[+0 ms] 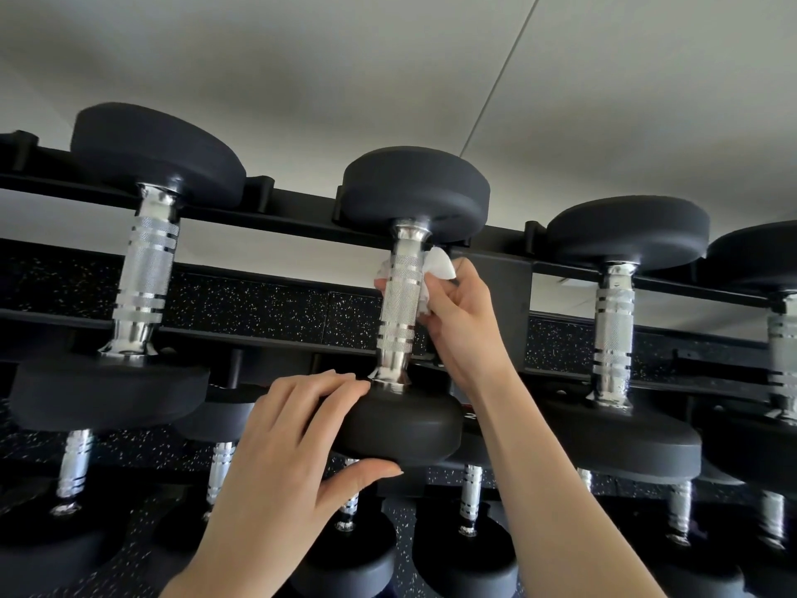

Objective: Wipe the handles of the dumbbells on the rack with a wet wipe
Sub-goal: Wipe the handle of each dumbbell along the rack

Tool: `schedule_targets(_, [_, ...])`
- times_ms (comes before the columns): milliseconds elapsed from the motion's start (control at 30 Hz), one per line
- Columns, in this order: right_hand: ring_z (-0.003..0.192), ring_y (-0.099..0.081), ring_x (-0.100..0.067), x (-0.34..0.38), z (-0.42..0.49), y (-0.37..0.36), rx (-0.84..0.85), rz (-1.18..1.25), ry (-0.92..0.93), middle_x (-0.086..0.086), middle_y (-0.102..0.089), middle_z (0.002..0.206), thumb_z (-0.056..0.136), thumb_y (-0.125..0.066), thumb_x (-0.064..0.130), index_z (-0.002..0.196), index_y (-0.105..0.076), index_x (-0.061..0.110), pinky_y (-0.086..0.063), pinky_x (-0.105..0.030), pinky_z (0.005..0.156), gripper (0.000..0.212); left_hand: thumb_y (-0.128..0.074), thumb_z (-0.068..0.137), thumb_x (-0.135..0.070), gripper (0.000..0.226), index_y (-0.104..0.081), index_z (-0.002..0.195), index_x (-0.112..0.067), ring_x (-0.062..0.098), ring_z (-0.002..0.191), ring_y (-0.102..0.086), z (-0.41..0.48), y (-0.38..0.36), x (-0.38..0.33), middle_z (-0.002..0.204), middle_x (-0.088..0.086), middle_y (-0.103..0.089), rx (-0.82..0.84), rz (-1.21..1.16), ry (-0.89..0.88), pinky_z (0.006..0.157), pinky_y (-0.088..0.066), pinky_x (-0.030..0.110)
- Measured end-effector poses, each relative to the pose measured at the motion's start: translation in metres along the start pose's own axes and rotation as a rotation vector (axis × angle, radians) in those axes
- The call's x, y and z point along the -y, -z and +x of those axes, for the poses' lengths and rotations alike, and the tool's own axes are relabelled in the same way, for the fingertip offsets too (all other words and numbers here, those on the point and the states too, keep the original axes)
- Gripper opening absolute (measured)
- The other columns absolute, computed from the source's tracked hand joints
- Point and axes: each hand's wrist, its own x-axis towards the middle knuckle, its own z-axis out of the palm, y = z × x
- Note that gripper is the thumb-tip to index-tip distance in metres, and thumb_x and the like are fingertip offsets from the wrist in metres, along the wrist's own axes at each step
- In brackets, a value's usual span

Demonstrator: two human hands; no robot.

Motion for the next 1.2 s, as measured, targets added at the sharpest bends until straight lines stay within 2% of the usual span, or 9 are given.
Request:
schedule_targets(167, [0.086,-0.066,-0.036,-0.013,-0.011,0.008,-0.005,-0.144,0.013,-0.025,-0.069,0.090,0.097,-0.047,0.009,0.081,-0.047,0.019,-0.054,-0.042,0.074,0.019,-0.039,0.091,-0.065,0.060,-0.052,0.124,-0.016,0.018,0.110,-0.050,0.000,0.001,0.001,0.119,-0.005,-0.051,0.012,0.013,0.002,0.090,-0.041,0.038])
schedule_targets(233, [0.067,-0.061,-0.026,-0.016,-0.018,0.014,0.020,-0.213,-0.028,-0.019,-0.066,0.077,0.095,-0.050,0.010,0.079,-0.049,0.021,-0.048,-0.027,0.060,0.020,-0.039,0.091,-0.066,0.061,-0.052,0.124,-0.016,0.019,0.109,-0.050,-0.001,0.000,0.002,0.119,-0.005,-0.051,0.016,0.014,0.007,0.091,-0.041,0.038])
schedule_targets(400, [0.054,-0.052,-0.016,-0.015,-0.030,0.021,0.096,-0.305,-0.079,-0.017,-0.058,0.067,0.095,-0.051,0.009,0.077,-0.047,0.021,-0.039,-0.019,0.051,0.022,-0.040,0.091,-0.065,0.060,-0.052,0.123,-0.016,0.020,0.107,-0.050,0.000,-0.001,0.001,0.119,-0.003,-0.053,0.011,-0.009,0.018,0.092,-0.040,0.036])
schedule_targets(600, [0.062,-0.039,-0.025,-0.006,-0.039,0.023,0.138,-0.400,-0.122,-0.035,-0.051,0.067,0.091,-0.055,0.013,0.080,-0.046,0.015,-0.031,-0.035,0.059,0.015,-0.040,0.090,-0.066,0.060,-0.053,0.122,-0.016,0.018,0.105,-0.049,0.001,0.000,0.000,0.117,-0.004,-0.052,0.004,-0.008,0.017,0.089,-0.041,0.035])
schedule_targets(767, [0.049,-0.039,-0.012,0.009,-0.040,0.024,0.204,-0.593,-0.153,-0.014,-0.054,0.060,0.090,-0.057,0.006,0.078,-0.044,0.016,-0.031,-0.016,0.046,0.020,-0.040,0.089,-0.066,0.059,-0.049,0.123,-0.019,0.016,0.106,-0.047,0.000,0.000,0.001,0.117,-0.008,-0.049,-0.009,-0.018,0.018,0.089,-0.041,0.035])
schedule_targets(900, [0.048,-0.050,0.002,0.021,-0.042,0.021,0.246,-0.800,-0.075,0.012,-0.059,0.051,0.084,-0.065,0.005,0.072,-0.053,0.017,-0.034,-0.006,0.052,0.021,-0.035,0.091,-0.068,0.059,-0.049,0.122,-0.020,0.017,0.105,-0.049,0.001,0.000,0.001,0.115,-0.008,-0.048,-0.009,-0.018,0.019,0.085,-0.045,0.039])
schedule_targets(967, [0.062,-0.062,0.007,0.025,-0.045,0.018,0.239,-0.865,-0.019,0.020,-0.064,0.058,0.079,-0.070,0.003,0.068,-0.060,0.020,-0.043,-0.005,0.062,0.023,-0.036,0.091,-0.069,0.060,-0.050,0.121,-0.019,0.018,0.104,-0.049,0.002,0.000,0.003,0.114,-0.007,-0.050,-0.009,-0.027,0.015,0.082,-0.048,0.041])
schedule_targets(1033, [0.070,-0.066,0.003,0.027,-0.049,0.016,0.195,-0.904,0.037,0.018,-0.068,0.068,0.076,-0.073,0.006,0.070,-0.067,0.022,-0.049,-0.009,0.070,0.018,-0.040,0.089,-0.068,0.060,-0.054,0.120,-0.018,0.017,0.104,-0.049,0.002,0.001,0.005,0.113,-0.006,-0.053,-0.008,-0.056,0.010,0.081,-0.049,0.041])
schedule_targets(1200, [0.066,-0.057,-0.015,0.023,-0.057,0.014,0.114,-0.989,0.211,0.005,-0.063,0.073,0.072,-0.077,0.015,0.077,-0.072,0.029,-0.049,-0.025,0.062,0.016,-0.055,0.082,-0.064,0.058,-0.060,0.116,-0.018,0.016,0.103,-0.050,0.004,0.002,0.008,0.110,-0.007,-0.055,-0.007,-0.114,0.009,0.081,-0.048,0.041])
